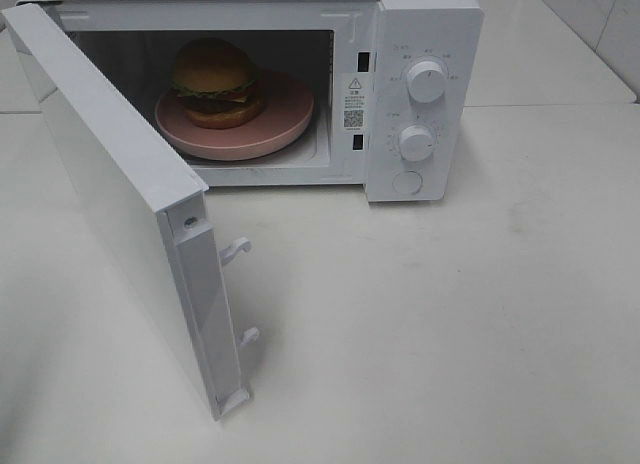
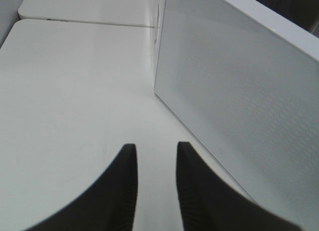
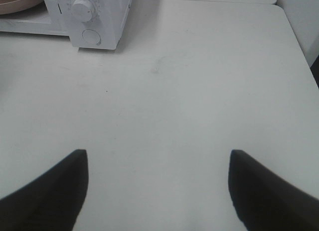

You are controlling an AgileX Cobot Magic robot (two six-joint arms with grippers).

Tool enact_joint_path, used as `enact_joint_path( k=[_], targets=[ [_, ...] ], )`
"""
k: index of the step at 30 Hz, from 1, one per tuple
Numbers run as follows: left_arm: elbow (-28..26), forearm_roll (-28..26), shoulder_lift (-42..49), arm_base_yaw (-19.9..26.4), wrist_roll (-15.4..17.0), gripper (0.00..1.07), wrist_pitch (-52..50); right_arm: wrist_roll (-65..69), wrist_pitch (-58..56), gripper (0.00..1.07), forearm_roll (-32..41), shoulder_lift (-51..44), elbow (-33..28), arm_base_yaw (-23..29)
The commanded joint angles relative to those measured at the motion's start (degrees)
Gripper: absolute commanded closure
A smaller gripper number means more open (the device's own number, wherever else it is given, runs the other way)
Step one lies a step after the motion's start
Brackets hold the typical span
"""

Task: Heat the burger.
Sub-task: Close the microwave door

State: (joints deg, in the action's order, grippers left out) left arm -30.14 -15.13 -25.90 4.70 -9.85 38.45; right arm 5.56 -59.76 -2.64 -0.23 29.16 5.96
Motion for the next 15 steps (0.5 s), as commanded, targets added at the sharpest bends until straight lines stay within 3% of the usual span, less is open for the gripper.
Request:
enact_joint_path(
  k=[1,2,8,14,15],
  targets=[
    [0.4,-0.7,-4.1,0.2,-1.0,1.02,-8.3,0.4,0.4,0.32,0.2,-1.5,-0.1,-0.5],
    [0.9,-0.9,-4.9,0.2,-1.7,1.06,-9.9,0.4,0.4,0.32,0.2,-1.5,-0.1,-0.5],
    [3.2,-3.2,-8.7,0.2,-5.4,1.07,-17.6,0.4,0.4,0.32,0.2,-1.5,-0.1,-0.5],
    [6.8,-8.1,-13.0,0.2,-9.2,1.07,-29.3,0.4,0.4,0.32,0.2,-1.5,-0.1,-0.5],
    [8.7,-9.1,-14.8,0.2,-9.7,1.07,-35.0,0.4,0.4,0.32,0.2,-1.5,-0.1,-0.5]
  ],
)
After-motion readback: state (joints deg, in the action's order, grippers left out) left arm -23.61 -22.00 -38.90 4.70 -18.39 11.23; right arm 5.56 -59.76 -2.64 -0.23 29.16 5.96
